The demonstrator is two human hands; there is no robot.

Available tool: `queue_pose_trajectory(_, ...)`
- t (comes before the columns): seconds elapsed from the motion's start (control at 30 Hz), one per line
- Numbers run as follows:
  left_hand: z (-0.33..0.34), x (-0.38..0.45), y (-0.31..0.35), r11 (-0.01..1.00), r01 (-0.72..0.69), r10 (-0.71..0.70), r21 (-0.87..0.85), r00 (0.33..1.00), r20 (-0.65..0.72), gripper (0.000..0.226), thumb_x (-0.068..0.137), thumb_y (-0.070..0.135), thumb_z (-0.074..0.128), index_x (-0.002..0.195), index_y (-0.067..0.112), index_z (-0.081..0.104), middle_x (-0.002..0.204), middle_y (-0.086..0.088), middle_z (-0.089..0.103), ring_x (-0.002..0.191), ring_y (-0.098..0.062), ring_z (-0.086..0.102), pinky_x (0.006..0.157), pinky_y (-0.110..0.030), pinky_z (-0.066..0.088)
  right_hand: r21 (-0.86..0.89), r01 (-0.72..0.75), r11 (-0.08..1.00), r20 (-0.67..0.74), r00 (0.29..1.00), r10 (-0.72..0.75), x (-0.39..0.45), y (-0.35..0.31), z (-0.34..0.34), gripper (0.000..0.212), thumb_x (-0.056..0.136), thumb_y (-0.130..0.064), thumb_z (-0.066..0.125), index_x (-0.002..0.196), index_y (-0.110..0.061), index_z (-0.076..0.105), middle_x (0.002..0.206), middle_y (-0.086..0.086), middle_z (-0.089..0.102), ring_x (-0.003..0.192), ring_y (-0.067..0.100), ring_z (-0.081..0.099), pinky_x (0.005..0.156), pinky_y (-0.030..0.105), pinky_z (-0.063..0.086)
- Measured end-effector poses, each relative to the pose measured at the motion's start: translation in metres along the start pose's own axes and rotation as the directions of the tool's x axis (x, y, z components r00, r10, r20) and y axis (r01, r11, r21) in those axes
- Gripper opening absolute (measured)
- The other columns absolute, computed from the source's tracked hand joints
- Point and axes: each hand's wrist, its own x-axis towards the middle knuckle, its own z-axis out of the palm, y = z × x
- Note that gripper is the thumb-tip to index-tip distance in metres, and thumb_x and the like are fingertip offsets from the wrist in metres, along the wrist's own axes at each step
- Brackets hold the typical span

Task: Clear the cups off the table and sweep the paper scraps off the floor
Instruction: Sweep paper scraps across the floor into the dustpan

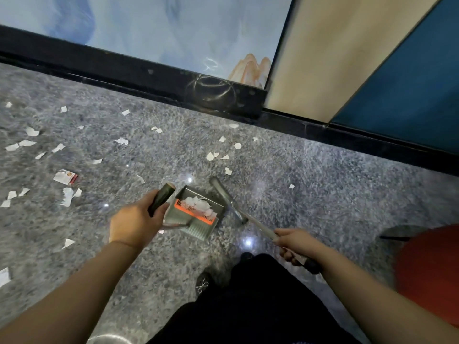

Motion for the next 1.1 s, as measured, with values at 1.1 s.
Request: queue_pose_trajectory(1.1, 0.047, 0.1, 0.139, 0.962, 0.273, -0.273, -0.012, 0.958, -0.091, 0.042, 0.083, 0.032, 0.074, 0.123, 0.025, 0.065, 0.091, -0.018, 0.072, 0.085, -0.041, 0.067, 0.063, -0.039, 0.046, 0.209, -0.23, 0.95, -0.135, 0.956, 0.261, 0.186, -0.109, -0.202, 0.027, 0.099, -0.005, 0.037, 0.072, -0.007, 0.037, 0.059, 0.009, 0.031, 0.04, 0.017, 0.03, 0.031, 0.015, 0.025)
